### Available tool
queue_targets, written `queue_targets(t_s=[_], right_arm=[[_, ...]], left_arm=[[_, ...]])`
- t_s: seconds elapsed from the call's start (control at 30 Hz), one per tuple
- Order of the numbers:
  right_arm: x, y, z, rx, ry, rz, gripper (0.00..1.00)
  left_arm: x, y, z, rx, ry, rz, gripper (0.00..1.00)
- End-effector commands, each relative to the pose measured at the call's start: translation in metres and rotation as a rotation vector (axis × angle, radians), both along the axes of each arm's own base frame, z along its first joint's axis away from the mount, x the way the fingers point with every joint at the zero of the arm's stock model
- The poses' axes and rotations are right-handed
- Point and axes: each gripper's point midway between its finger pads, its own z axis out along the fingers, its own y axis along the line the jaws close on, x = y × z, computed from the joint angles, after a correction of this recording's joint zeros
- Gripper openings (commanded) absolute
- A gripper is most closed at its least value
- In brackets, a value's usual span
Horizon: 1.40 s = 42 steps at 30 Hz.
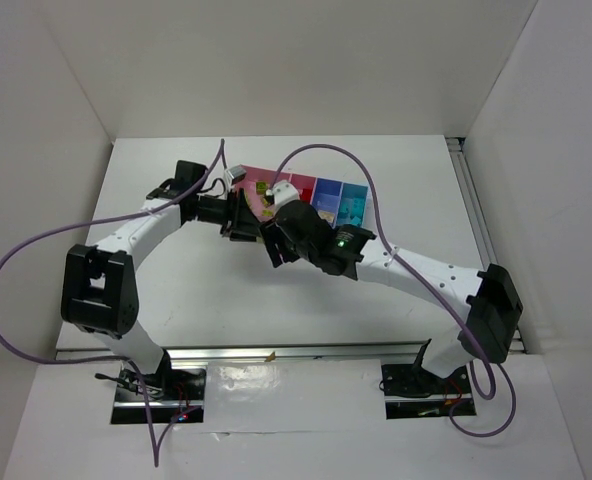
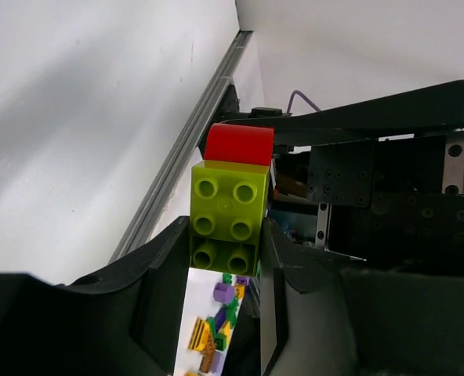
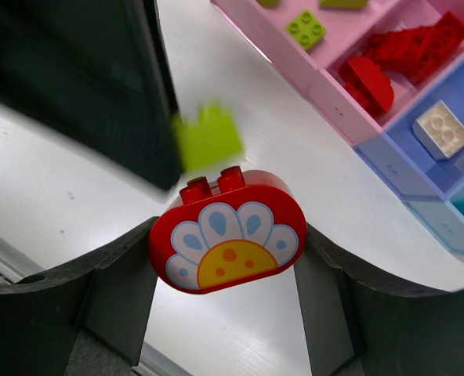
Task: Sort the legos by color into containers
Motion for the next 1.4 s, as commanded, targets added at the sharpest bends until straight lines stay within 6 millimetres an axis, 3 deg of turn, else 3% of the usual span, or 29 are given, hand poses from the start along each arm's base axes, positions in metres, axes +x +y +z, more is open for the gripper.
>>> queue_targets(t_s=[0.0,0.3,0.37,0.4,0.47,0.53,0.63,0.67,0.7,0.73,0.8,0.83,0.9,0.93,0.97,1.0,1.03,1.2,1.23,1.27,1.33,1.37], right_arm=[[0.000,-0.022,0.024,0.015,-0.032,-0.045,0.59],[0.012,-0.032,0.016,0.022,-0.015,-0.092,0.58],[0.021,-0.038,0.011,0.020,-0.005,-0.125,0.58],[0.025,-0.041,0.007,0.010,0.002,-0.136,0.58],[0.038,-0.048,0.003,0.006,0.012,-0.168,0.58],[0.056,-0.051,0.006,0.016,0.009,-0.187,0.58],[0.082,-0.050,0.006,0.019,0.007,-0.200,0.58],[0.090,-0.048,0.005,0.023,0.014,-0.205,0.58],[0.101,-0.044,0.015,0.036,-0.003,-0.202,0.58],[0.110,-0.043,0.000,0.006,0.014,-0.208,0.58],[0.126,-0.046,-0.006,-0.006,0.022,-0.218,0.58],[0.138,-0.042,-0.011,-0.009,0.025,-0.227,0.58],[0.153,-0.044,-0.017,-0.010,0.036,-0.233,0.58],[0.165,-0.044,-0.020,-0.019,0.033,-0.239,0.59],[0.168,-0.042,-0.023,-0.020,0.034,-0.239,0.59],[0.176,-0.042,-0.021,-0.015,0.029,-0.248,0.59],[0.179,-0.044,-0.033,-0.025,0.050,-0.250,0.59],[0.191,-0.040,-0.041,-0.027,0.032,-0.225,0.81],[0.194,-0.038,-0.036,-0.020,0.014,-0.219,0.85],[0.198,-0.042,-0.049,-0.038,0.032,-0.219,0.90],[0.199,-0.035,-0.043,-0.024,0.032,-0.190,0.99],[0.200,-0.035,-0.048,-0.039,0.034,-0.183,0.99]], left_arm=[[0.045,0.017,0.002,0.051,-0.084,0.107,0.00],[0.080,0.027,-0.011,0.132,-0.057,0.187,0.00],[0.092,0.029,-0.015,0.171,-0.055,0.223,0.00],[0.108,0.036,-0.013,0.243,-0.072,0.282,0.00],[0.139,0.047,-0.020,0.370,-0.098,0.375,0.00],[0.154,0.051,-0.042,0.460,-0.063,0.410,0.00],[0.177,0.057,-0.049,0.534,-0.070,0.464,0.00],[0.181,0.055,-0.063,0.563,-0.047,0.460,0.00],[0.192,0.059,-0.058,0.581,-0.071,0.486,0.00],[0.192,0.053,-0.062,0.588,-0.058,0.469,0.03],[0.203,0.050,-0.066,0.613,-0.073,0.465,0.20],[0.205,0.045,-0.066,0.613,-0.074,0.455,0.36],[0.209,0.042,-0.061,0.629,-0.101,0.439,0.56],[0.210,0.044,-0.064,0.641,-0.095,0.442,0.76],[0.208,0.044,-0.065,0.644,-0.087,0.440,0.84],[0.211,0.044,-0.060,0.638,-0.100,0.444,0.88],[0.210,0.042,-0.056,0.629,-0.100,0.439,0.91],[0.205,0.043,-0.028,0.587,-0.133,0.443,0.92],[0.199,0.043,-0.030,0.590,-0.118,0.424,0.92],[0.197,0.043,-0.026,0.590,-0.117,0.424,0.92],[0.192,0.044,-0.018,0.585,-0.129,0.428,0.92],[0.190,0.044,-0.016,0.584,-0.131,0.428,0.92]])
